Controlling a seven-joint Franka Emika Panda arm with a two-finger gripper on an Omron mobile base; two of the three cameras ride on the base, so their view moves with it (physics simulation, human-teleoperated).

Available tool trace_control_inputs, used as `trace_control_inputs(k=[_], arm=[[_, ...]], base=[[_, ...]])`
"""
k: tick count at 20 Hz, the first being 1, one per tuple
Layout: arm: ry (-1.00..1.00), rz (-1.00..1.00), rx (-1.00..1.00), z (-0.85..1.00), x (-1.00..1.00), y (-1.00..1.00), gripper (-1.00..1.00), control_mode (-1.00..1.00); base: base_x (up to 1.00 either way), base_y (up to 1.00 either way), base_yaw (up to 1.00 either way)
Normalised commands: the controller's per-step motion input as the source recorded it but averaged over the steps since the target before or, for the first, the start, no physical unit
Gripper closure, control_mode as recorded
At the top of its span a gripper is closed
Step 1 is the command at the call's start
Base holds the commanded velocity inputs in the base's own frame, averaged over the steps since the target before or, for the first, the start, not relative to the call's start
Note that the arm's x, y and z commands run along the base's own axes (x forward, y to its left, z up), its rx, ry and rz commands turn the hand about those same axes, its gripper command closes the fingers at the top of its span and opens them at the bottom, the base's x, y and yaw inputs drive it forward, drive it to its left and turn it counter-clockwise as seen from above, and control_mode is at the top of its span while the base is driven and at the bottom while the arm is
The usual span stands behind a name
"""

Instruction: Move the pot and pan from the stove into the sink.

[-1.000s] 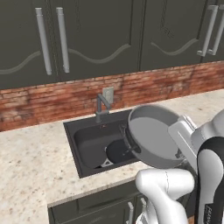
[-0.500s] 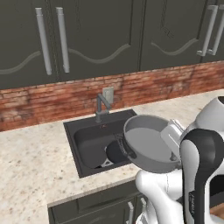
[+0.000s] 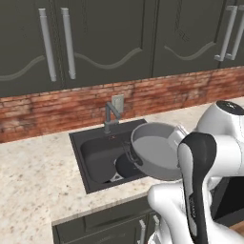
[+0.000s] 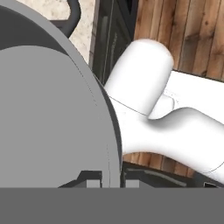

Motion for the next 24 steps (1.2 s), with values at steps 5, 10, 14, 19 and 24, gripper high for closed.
trace_control_inputs(k=[5, 10, 14, 19, 24], arm=[[0.00, -0.05, -0.01, -0.21, 0.42, 0.04, 1.00, -1.00], [0.00, -0.05, -0.02, -0.24, 0.48, 0.12, 1.00, -1.00], [0.01, -0.05, -0.02, -0.24, 0.52, 0.15, 1.00, -1.00], [0.00, -0.05, -0.02, -0.25, 0.47, 0.17, 1.00, -1.00], [0.00, -0.01, -0.01, -0.11, 0.17, 0.11, 1.00, -1.00]], base=[[0.00, 0.00, 0.00], [0.00, 0.00, 0.00], [0.00, 0.00, 0.00], [0.00, 0.00, 0.00], [0.00, 0.00, 0.00]])
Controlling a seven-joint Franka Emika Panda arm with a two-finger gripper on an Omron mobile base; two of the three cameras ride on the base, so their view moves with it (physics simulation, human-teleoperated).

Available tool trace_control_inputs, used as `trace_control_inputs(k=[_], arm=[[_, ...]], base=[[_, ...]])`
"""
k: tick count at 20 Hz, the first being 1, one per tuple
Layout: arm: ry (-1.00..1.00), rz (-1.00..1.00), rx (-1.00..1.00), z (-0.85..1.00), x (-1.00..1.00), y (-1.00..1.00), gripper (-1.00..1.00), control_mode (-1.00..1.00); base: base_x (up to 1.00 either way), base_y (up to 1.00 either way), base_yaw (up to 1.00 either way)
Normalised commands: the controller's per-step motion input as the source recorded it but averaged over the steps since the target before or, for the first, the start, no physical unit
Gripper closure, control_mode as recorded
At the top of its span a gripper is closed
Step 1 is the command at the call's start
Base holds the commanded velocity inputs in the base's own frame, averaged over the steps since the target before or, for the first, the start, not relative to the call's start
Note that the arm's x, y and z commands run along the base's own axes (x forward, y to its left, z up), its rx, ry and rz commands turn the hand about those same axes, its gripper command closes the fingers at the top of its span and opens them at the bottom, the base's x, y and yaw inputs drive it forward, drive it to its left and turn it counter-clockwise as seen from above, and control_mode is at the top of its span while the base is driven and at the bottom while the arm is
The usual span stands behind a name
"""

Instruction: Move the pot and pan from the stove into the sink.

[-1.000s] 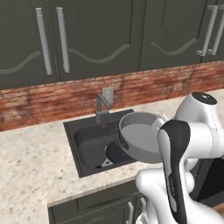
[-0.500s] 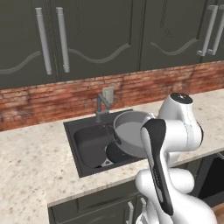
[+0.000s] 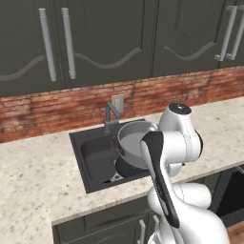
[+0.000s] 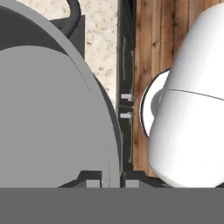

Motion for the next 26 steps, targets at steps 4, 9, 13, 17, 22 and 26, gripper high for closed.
trace_control_inputs(k=[4, 9, 13, 17, 22, 26], arm=[[0.00, 0.00, 0.00, 0.00, 0.02, 0.00, 1.00, -1.00], [0.01, 0.00, 0.00, -0.08, 0.23, 0.01, 1.00, -1.00], [0.04, 0.00, 0.00, -0.17, 0.22, 0.04, 1.00, -1.00], [0.05, 0.00, -0.01, -0.22, 0.18, 0.05, 1.00, -1.00], [0.03, 0.00, -0.01, -0.18, 0.22, 0.06, 1.00, -1.00], [0.02, 0.00, -0.02, -0.18, 0.25, 0.05, 1.00, -1.00]], base=[[0.00, 0.00, 0.00], [0.00, 0.00, 0.00], [0.00, 0.00, 0.00], [0.00, 0.00, 0.00], [0.00, 0.00, 0.00], [0.00, 0.00, 0.00]])
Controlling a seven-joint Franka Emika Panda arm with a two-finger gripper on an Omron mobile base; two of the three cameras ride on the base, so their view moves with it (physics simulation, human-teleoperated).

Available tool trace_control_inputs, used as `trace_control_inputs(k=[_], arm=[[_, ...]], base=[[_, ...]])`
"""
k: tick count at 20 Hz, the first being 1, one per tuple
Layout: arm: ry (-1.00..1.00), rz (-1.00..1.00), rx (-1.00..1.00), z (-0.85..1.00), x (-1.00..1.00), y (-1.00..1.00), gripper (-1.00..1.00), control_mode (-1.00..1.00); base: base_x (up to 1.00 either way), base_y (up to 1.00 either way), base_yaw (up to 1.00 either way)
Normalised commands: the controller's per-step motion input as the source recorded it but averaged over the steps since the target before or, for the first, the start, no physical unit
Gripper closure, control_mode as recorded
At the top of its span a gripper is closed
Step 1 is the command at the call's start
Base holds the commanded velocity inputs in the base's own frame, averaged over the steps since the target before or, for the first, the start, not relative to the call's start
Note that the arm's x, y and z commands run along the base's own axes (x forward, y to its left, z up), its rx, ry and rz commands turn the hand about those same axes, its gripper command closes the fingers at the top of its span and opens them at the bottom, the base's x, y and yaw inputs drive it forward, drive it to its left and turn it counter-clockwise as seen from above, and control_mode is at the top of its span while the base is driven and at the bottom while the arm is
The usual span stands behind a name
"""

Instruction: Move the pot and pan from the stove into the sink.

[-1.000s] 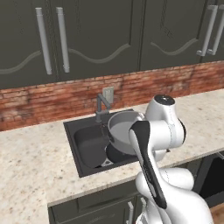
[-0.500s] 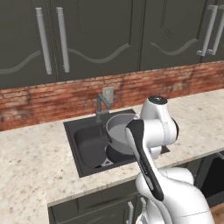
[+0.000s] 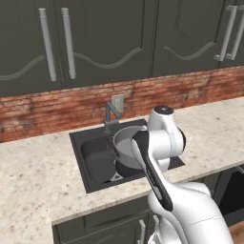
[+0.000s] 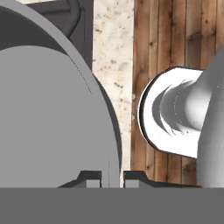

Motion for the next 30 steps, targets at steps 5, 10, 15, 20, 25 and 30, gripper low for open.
trace_control_inputs(k=[5, 10, 15, 20, 25, 30], arm=[[0.03, 0.00, -0.02, -0.21, 0.24, 0.06, 1.00, -1.00], [0.04, 0.00, -0.01, -0.26, 0.21, 0.08, 1.00, -1.00], [0.04, 0.00, 0.00, -0.26, 0.25, 0.07, 1.00, -1.00], [0.02, 0.00, -0.01, -0.28, 0.28, 0.07, 1.00, -1.00], [0.01, 0.00, -0.01, -0.27, 0.32, 0.07, 1.00, -1.00], [0.04, 0.00, 0.00, -0.29, 0.36, 0.07, 1.00, -1.00]], base=[[0.00, 0.00, 0.00], [0.00, 0.00, 0.00], [0.00, 0.00, 0.00], [0.00, 0.00, 0.00], [0.00, 0.00, 0.00], [0.00, 0.00, 0.00]])
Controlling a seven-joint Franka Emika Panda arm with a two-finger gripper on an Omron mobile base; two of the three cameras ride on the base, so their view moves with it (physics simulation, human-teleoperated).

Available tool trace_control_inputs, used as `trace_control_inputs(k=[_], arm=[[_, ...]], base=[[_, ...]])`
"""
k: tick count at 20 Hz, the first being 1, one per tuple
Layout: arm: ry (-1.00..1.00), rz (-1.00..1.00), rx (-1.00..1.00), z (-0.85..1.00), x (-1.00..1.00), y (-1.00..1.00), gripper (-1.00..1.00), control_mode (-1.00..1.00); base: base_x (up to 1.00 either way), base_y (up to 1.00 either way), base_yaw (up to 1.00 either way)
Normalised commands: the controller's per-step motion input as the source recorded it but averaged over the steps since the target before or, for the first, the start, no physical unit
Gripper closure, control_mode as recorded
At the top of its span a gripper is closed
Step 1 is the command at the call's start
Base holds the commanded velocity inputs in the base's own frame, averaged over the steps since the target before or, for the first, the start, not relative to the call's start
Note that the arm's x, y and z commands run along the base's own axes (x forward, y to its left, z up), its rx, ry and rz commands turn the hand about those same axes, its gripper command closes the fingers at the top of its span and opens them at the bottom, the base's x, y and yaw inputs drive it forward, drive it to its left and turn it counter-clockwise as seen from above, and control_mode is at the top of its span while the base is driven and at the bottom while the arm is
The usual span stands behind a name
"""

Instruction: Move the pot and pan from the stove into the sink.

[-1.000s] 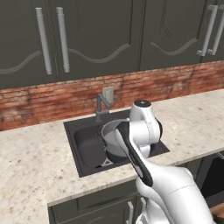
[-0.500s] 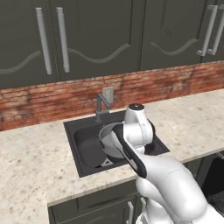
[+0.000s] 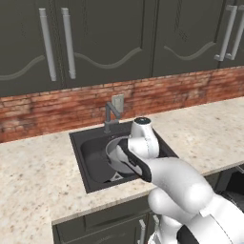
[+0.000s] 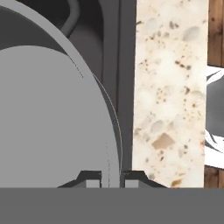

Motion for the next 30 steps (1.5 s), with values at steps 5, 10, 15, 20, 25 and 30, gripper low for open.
trace_control_inputs(k=[5, 10, 15, 20, 25, 30], arm=[[0.03, 0.00, 0.00, -0.29, 0.36, 0.07, 1.00, -1.00], [0.00, 0.00, 0.00, -0.16, 0.33, 0.03, 1.00, -1.00], [0.00, 0.00, 0.00, -0.06, 0.35, 0.00, 1.00, -1.00], [0.00, 0.00, 0.00, -0.07, 0.23, 0.00, 1.00, -1.00], [0.00, 0.00, 0.00, 0.00, 0.03, 0.00, -1.00, -1.00], [0.00, 0.00, 0.00, 0.00, 0.02, 0.00, -1.00, -1.00]], base=[[0.00, 0.00, 0.00], [0.00, 0.00, 0.00], [0.00, 0.00, 0.00], [0.00, 0.00, 0.00], [0.00, 0.00, 0.00], [0.00, 0.00, 0.00]])
